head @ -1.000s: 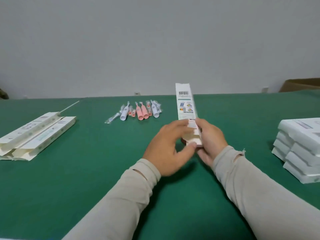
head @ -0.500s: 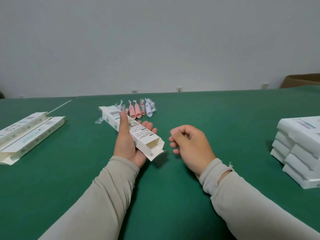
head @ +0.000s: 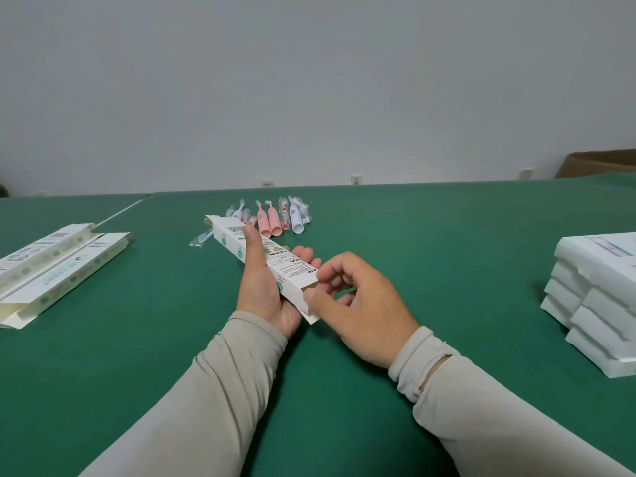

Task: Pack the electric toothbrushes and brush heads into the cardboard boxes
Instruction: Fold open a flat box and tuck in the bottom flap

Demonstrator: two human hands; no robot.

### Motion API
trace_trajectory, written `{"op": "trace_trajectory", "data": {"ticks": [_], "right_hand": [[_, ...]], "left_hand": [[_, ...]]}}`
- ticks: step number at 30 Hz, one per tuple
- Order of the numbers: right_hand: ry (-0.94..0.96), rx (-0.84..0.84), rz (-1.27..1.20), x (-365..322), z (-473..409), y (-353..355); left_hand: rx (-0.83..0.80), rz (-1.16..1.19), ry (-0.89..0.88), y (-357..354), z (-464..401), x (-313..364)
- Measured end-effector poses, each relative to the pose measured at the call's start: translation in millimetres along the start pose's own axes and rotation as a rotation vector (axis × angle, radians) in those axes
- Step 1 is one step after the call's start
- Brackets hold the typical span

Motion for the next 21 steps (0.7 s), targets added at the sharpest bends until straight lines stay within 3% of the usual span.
{"op": "trace_trajectory", "data": {"ticks": [5, 14, 18, 21], "right_hand": [[0.031, 0.012, 0.011, 1, -1, 2], [0.119, 0.195, 0.089, 1, -2, 6], [0.105, 0.154, 0.08, -1, -2, 6], [0.106, 0.016, 0.112, -4, -2, 9]], "left_hand": [[0.024, -0.019, -0.005, 1, -4, -2], [-0.082, -0.047, 0.032, -11, 5, -13], [-0.125, -0.067, 0.051, -13, 7, -15], [-0.07, -0.084, 0.077, -9, 5, -8]]}}
Point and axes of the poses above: each hand's wrist, its own z-axis away from the middle knuckle, its own y-axis out of the back of the hand, x = y × z, the point moved 2 cm from there along -z, towards the middle knuckle, and after that the axes turned 6 degrees about -z, right-handed, at the moved point
